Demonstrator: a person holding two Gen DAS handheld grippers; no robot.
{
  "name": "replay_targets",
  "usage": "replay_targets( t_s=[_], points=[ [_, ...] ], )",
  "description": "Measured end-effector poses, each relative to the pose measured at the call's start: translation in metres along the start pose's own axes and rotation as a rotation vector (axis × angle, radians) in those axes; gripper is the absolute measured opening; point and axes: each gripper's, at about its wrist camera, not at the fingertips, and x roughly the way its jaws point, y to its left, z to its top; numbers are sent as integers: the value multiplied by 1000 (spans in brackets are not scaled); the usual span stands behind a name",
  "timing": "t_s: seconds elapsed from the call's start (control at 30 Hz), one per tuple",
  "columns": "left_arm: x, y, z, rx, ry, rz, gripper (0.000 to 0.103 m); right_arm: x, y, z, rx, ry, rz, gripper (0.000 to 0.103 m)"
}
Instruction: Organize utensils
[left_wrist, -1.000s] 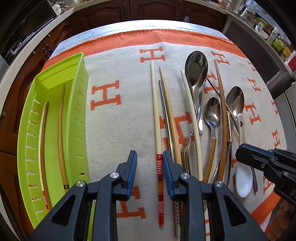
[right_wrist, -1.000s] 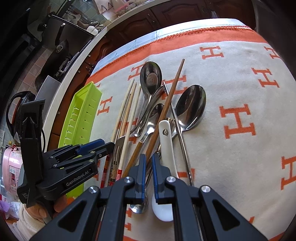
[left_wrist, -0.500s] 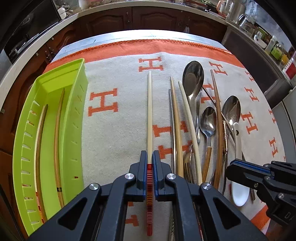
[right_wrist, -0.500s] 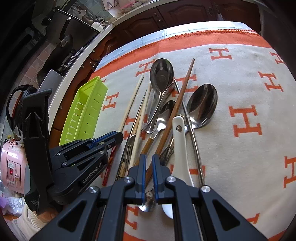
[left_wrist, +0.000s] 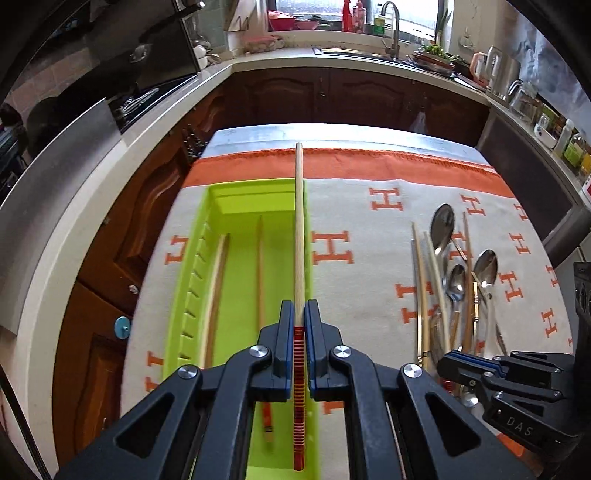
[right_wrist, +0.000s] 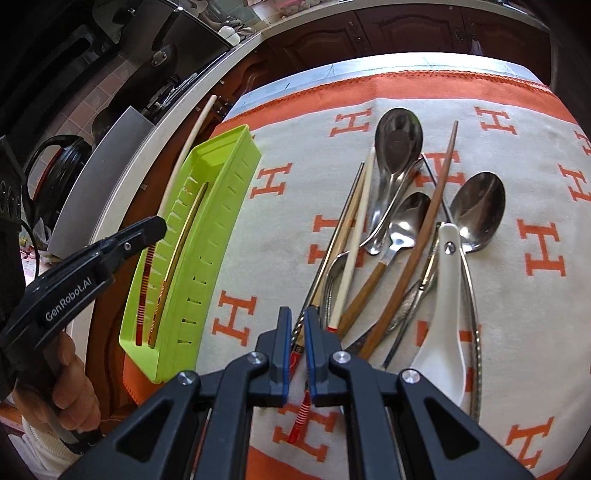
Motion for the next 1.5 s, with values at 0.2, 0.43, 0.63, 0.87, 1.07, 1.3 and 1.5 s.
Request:
replay_targets(
  t_s=[0.2,0.43,0.63,0.87,1.07,1.3,1.5],
  points=[
    [16,37,-15,-49,34,47,4,17,11,-4,7,38,-53,7],
    [20,45,-21,-32,6,61,16,24,20,-2,5,36,-125,7],
    [19,47,-22,-40,-13,40,27,29,28,2,-12,31,-206,7],
    [18,58,-26,-80,-18,18,40,40,32,8,0,19,-258,11],
    [18,64,-29,-107,-20,6,50,47,42,10,-61,-33,-346,11],
    [16,69,-32,-126,-27,-4,59,46,40,9,-53,-49,-366,7],
    [13,74,-34,-142,-29,-6,69,41,29,9,17,-28,-292,6]
  ],
)
